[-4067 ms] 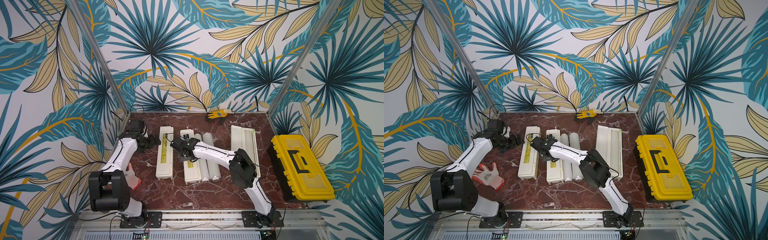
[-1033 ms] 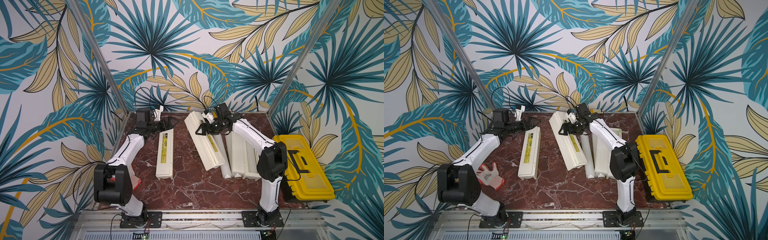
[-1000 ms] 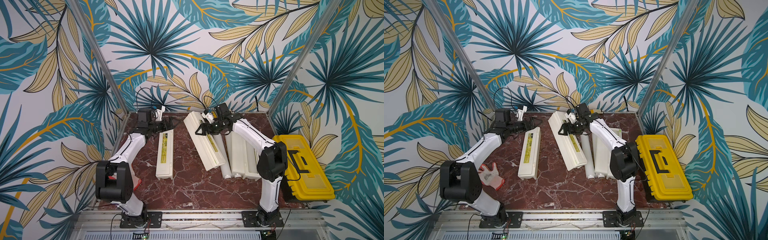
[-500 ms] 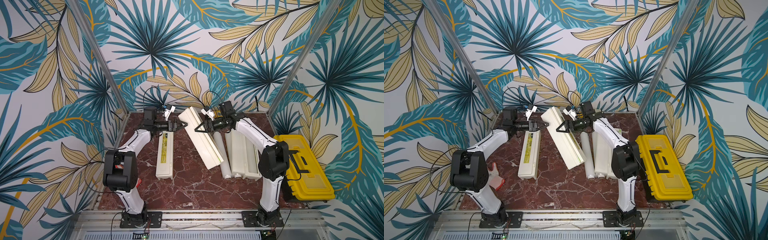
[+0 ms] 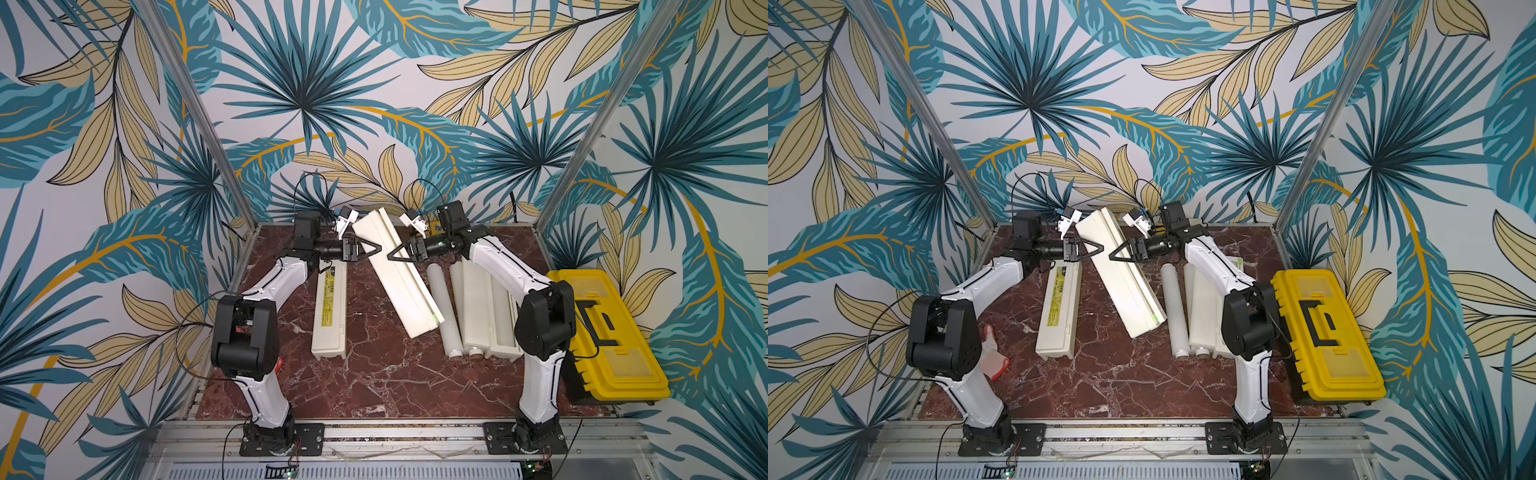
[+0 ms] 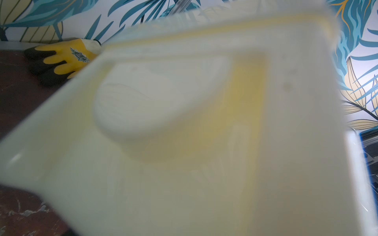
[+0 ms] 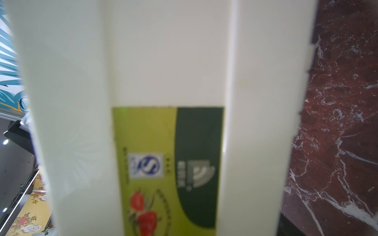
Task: Put plastic wrap rolls into dispensers
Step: Open the lid of the plastic wrap cutting box.
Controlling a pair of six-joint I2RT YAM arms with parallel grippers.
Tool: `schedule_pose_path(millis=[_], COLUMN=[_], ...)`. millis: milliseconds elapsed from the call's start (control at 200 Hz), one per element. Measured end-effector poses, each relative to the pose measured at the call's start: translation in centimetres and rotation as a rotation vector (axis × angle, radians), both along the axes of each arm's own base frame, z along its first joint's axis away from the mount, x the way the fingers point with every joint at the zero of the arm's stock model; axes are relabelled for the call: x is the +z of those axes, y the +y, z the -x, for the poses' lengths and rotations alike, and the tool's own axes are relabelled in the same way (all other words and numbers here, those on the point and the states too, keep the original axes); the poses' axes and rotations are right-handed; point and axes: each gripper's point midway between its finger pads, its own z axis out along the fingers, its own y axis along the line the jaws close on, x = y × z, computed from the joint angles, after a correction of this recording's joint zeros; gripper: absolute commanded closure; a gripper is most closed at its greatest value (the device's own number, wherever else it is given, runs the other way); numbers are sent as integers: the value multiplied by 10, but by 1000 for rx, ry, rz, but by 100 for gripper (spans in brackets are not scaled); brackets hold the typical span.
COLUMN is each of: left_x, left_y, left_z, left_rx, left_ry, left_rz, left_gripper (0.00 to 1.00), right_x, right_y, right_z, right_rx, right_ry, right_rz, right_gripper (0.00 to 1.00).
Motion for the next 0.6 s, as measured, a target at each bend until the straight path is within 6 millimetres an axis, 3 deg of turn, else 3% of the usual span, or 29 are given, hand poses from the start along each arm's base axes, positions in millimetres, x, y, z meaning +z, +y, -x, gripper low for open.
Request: schedule_pose_path(millis=[451, 601], left_x=[25, 27], left_y=[-6, -12], left_z=[-15, -14], left_rx=[60, 61], left_ry=[-72, -71], left_rz=[48, 56], left_gripper=[0, 8], right_x=[8, 11], right_y=[8, 9], right_z=[1, 2], right_rx=[32, 42], right_ry=[-7, 0], right_rz=[-71, -84], right_gripper=[39, 40])
